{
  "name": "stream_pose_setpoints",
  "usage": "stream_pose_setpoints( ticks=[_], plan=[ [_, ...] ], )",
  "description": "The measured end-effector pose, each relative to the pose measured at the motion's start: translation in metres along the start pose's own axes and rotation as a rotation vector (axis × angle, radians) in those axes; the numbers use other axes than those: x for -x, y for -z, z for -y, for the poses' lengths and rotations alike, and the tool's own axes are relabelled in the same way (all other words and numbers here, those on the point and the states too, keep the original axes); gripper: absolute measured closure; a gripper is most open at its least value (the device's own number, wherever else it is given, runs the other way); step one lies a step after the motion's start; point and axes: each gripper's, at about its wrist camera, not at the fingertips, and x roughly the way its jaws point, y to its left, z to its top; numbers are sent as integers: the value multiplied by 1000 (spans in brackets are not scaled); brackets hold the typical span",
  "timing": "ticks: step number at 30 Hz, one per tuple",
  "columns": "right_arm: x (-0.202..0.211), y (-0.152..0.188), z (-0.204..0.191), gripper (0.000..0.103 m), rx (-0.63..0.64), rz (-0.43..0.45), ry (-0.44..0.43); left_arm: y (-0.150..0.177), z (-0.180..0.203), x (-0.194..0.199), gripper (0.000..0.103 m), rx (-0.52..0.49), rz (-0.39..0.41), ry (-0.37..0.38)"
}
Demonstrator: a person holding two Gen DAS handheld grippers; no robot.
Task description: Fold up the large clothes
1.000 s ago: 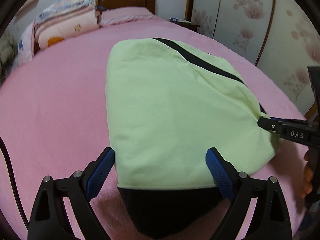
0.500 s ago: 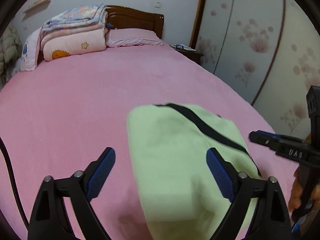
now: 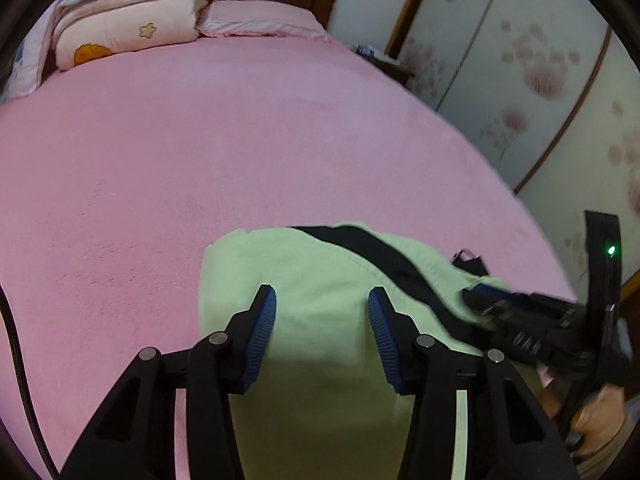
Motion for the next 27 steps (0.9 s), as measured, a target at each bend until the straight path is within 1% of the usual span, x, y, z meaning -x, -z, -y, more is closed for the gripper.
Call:
stream_pose_setpoints(
  ticks=[1,4,5,9,10,11,13,14,15,16,18,20,21,22,23,24,25,27],
  plan=[
    [-2,2,8,103,-11,-2,-2,2,5,-5,56,-15,-11,-12],
    [-3,6,26,103,-62,-6,-58,0,15,-20,56,-51,-26,-45],
    [-4,6,27,103,-63,-6,-59,0,19,-22,56,-66,-28,-60],
    [2,5,14,103,-27,-13,-2,-2,27,-19,56,-102,-47,-120],
    [8,6,12,100,-32,-18,-2,-2,28,-15,55,-95,-54,-122],
    [14,5,13,100,-38,-19,-7,-1,30,-7,51,-82,-60,-110],
    [37,9,8,99,-36,2,-55,4,32,17,45,-49,-33,-69],
    [52,15,5,99,-22,25,-83,9,34,30,43,-39,-11,-57],
    [61,17,2,96,-8,39,-95,18,37,45,43,-34,9,-46],
    [77,29,-4,92,19,58,-109,25,38,54,43,-33,15,-42],
    [97,51,-9,88,46,78,-145,45,40,72,43,-18,23,-24],
    [108,70,-16,88,61,78,-182,73,33,87,44,8,25,9],
    [114,85,-19,88,68,79,-204,87,33,90,44,22,14,26],
    [117,97,-21,88,74,75,-212,99,35,89,48,29,-8,39],
    [118,105,-22,88,80,72,-212,110,38,85,52,26,-33,51],
    [117,115,-23,88,91,67,-204,117,33,81,54,18,-54,55],
    [113,123,-23,88,110,59,-182,125,35,76,55,8,-69,43],
    [104,135,-25,88,134,36,-109,139,40,72,55,-35,-48,-19]
  ],
)
